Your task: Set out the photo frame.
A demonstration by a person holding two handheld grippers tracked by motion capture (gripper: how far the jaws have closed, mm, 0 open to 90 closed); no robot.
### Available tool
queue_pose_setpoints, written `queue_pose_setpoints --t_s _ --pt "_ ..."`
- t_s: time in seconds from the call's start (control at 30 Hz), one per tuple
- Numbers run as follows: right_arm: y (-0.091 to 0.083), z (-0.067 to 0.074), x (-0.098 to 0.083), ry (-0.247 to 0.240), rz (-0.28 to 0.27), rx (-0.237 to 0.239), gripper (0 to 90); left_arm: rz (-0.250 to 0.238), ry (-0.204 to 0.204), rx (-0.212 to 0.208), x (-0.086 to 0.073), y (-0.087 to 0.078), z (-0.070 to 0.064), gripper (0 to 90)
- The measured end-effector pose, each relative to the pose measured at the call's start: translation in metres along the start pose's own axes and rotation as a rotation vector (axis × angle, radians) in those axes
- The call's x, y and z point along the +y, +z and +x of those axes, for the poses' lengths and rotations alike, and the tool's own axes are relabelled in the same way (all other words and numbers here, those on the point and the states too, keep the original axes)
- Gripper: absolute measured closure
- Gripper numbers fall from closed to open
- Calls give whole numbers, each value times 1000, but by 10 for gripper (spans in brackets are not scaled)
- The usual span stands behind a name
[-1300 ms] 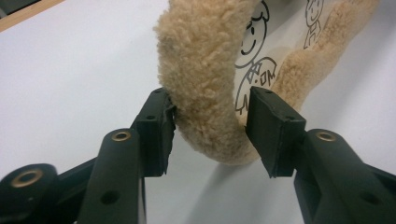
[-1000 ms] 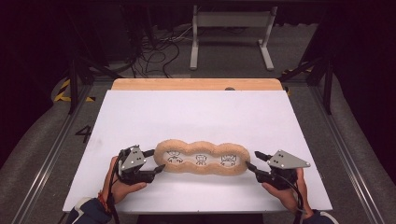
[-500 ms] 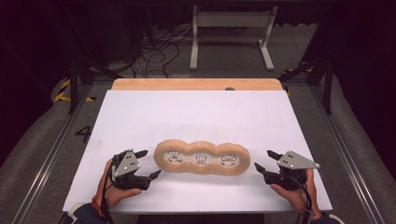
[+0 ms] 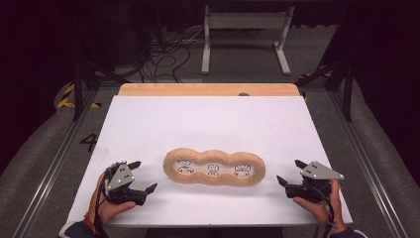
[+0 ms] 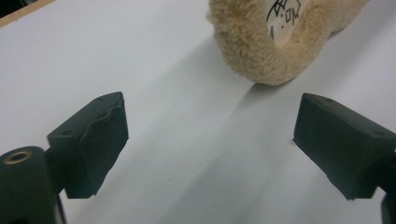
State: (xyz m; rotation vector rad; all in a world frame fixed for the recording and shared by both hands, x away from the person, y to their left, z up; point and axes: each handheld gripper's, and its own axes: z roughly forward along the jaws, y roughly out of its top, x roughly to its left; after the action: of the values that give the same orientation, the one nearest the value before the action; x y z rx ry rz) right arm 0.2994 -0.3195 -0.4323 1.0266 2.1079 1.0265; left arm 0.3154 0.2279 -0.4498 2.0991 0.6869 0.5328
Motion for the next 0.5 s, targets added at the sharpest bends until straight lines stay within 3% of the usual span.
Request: queue_pose_setpoints --t_s 0.1,0.2,0.37,0.5 --pt "1 -6 -11 34 -36 42 80 2 1 7 -6 -4 3 75" --pt "4 -9 -17 65 -38 30 81 -9 -37 -8 -16 -8 10 71" --pt "5 -10 -20 75 -34 -1 73 -38 -101 12 -24 -15 20 68" --pt "5 -10 -21 70 -28 -17 72 -24 -88 6 -24 -15 17 70"
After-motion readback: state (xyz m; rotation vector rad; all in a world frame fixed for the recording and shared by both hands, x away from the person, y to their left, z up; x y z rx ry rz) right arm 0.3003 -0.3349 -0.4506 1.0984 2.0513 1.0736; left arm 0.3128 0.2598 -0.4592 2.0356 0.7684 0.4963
